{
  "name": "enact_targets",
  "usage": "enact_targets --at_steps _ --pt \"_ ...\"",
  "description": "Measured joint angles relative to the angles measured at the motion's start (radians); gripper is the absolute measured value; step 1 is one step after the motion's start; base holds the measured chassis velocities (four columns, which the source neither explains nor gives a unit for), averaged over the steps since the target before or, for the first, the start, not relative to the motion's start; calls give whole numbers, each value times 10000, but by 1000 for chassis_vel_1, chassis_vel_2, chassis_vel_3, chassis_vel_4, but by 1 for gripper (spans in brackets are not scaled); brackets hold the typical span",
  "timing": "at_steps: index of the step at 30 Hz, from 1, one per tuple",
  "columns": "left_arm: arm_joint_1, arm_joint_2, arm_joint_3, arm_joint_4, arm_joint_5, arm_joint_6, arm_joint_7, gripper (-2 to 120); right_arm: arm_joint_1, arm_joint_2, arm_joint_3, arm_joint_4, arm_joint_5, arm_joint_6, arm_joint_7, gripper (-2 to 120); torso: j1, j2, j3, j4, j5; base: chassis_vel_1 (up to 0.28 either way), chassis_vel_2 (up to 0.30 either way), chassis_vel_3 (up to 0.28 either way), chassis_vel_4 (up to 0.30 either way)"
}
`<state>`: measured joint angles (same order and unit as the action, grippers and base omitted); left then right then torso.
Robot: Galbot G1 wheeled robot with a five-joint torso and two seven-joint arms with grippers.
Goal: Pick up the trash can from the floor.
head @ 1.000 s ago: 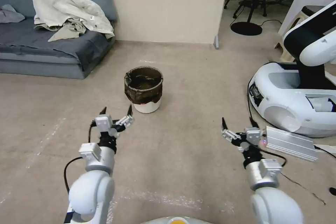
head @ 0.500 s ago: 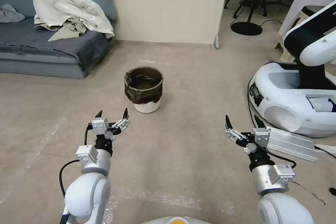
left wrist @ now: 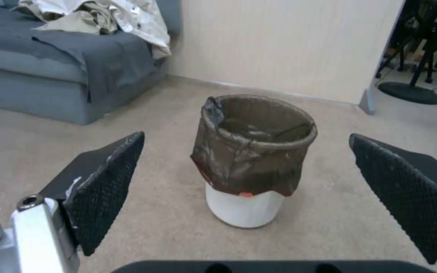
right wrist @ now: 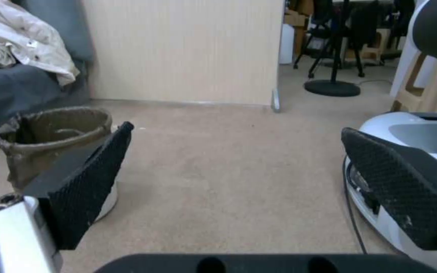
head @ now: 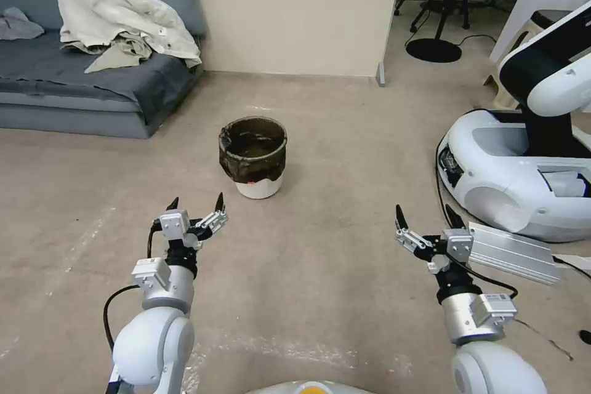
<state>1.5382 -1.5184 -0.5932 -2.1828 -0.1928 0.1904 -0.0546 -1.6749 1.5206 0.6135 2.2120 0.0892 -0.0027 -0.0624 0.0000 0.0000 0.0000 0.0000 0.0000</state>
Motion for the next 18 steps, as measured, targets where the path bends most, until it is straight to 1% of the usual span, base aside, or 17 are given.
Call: enact_targets --at_steps 10,18 --pt "140 -2 -33 -76 23 -64 -81 100 61 -8 -36 -96 115 311 12 100 0 0 0 -1 0 0 0 0 0" --pt "162 1 -21 -87 26 -189 -178 100 48 -3 -39 -113 159 439 10 100 0 0 0 1 0 61 64 61 51"
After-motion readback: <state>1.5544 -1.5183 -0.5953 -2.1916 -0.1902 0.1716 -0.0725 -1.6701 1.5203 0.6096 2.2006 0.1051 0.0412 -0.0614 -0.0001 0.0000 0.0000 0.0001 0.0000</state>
